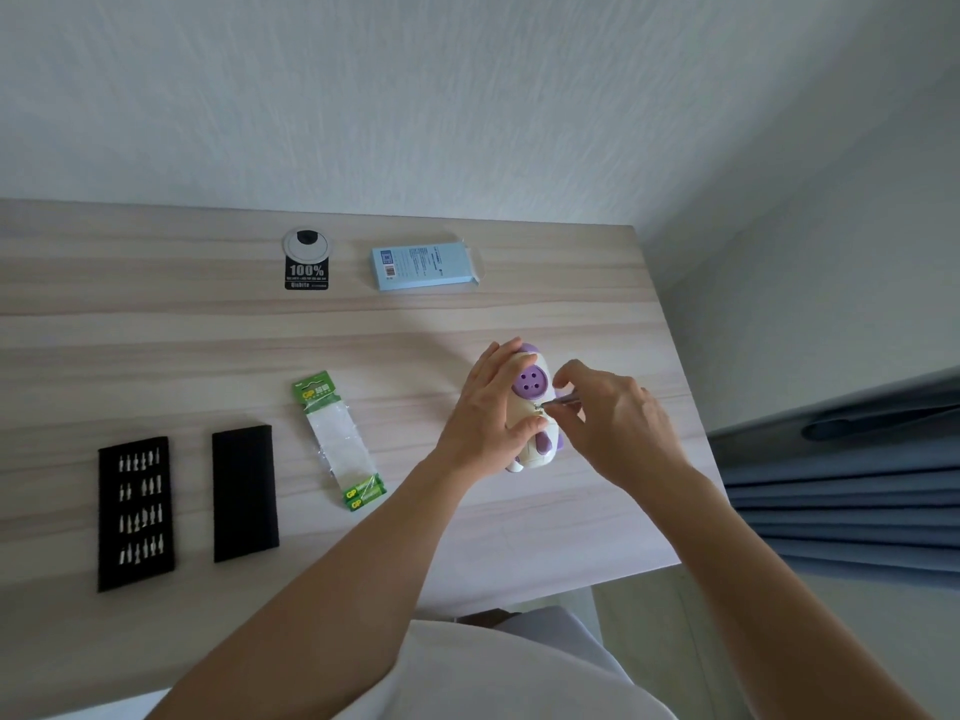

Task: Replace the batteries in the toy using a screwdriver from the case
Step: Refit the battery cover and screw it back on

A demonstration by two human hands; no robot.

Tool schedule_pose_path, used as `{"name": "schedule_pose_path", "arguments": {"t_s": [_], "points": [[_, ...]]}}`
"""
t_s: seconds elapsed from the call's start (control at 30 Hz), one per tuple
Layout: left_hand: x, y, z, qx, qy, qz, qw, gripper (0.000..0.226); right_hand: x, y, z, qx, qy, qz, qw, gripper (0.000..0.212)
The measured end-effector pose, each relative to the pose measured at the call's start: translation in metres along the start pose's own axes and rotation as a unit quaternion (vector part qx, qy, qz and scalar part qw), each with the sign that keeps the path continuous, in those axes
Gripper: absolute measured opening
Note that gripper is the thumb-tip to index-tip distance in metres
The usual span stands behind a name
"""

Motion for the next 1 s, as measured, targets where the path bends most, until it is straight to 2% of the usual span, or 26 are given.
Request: {"name": "schedule_pose_path", "arguments": {"t_s": [0.07, 0.13, 0.2, 0.3, 0.37, 0.43, 0.5, 0.67, 0.77, 0.9, 1.0], "points": [[0.000, 0.000, -0.001, -0.001, 0.002, 0.001, 1.000, 0.067, -0.001, 0.003, 0.003, -0.016, 0.017, 0.023, 0.999, 0.017], [0.002, -0.001, -0.002, 0.000, 0.005, 0.007, 1.000, 0.067, 0.000, 0.003, 0.003, -0.064, 0.022, 0.022, 0.997, 0.026], [0.002, 0.000, -0.003, 0.004, 0.003, 0.005, 1.000, 0.067, 0.003, 0.004, 0.003, -0.104, 0.022, -0.010, 0.994, 0.037], [0.003, 0.000, -0.003, 0.001, 0.003, 0.004, 1.000, 0.067, 0.005, 0.005, 0.001, -0.100, 0.006, -0.065, 0.993, 0.050], [0.002, 0.000, -0.002, -0.004, 0.006, 0.015, 1.000, 0.067, 0.003, 0.004, -0.001, -0.055, 0.007, -0.058, 0.997, 0.043], [0.002, 0.000, 0.000, -0.004, 0.006, 0.015, 1.000, 0.068, 0.002, 0.004, 0.000, -0.008, 0.011, -0.028, 1.000, 0.023], [0.002, -0.001, 0.001, -0.003, 0.010, 0.016, 1.000, 0.070, 0.001, 0.006, 0.002, -0.028, 0.020, -0.006, 0.999, 0.018], [0.001, -0.003, 0.002, -0.001, 0.004, 0.012, 1.000, 0.069, 0.006, 0.009, -0.002, -0.122, 0.008, -0.043, 0.992, 0.039], [0.002, -0.003, 0.000, -0.004, 0.000, 0.012, 1.000, 0.070, 0.005, 0.007, 0.002, -0.059, 0.009, -0.093, 0.994, 0.049], [0.002, -0.002, 0.001, -0.010, 0.007, 0.009, 1.000, 0.072, -0.003, 0.000, 0.003, 0.015, 0.015, -0.014, 1.000, 0.017], [0.002, -0.001, 0.001, -0.009, 0.014, 0.014, 1.000, 0.074, -0.004, -0.002, 0.004, -0.010, 0.022, -0.003, 1.000, 0.013]]}}
Point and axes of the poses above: each hand's wrist, its own x-axis towards the middle knuckle, its own z-axis out of the back of the hand, y = z × x, the point moved 1 cm from there along x, towards the middle knuckle, and after that the axes turned 11 degrees about x, right-handed, at the moved point
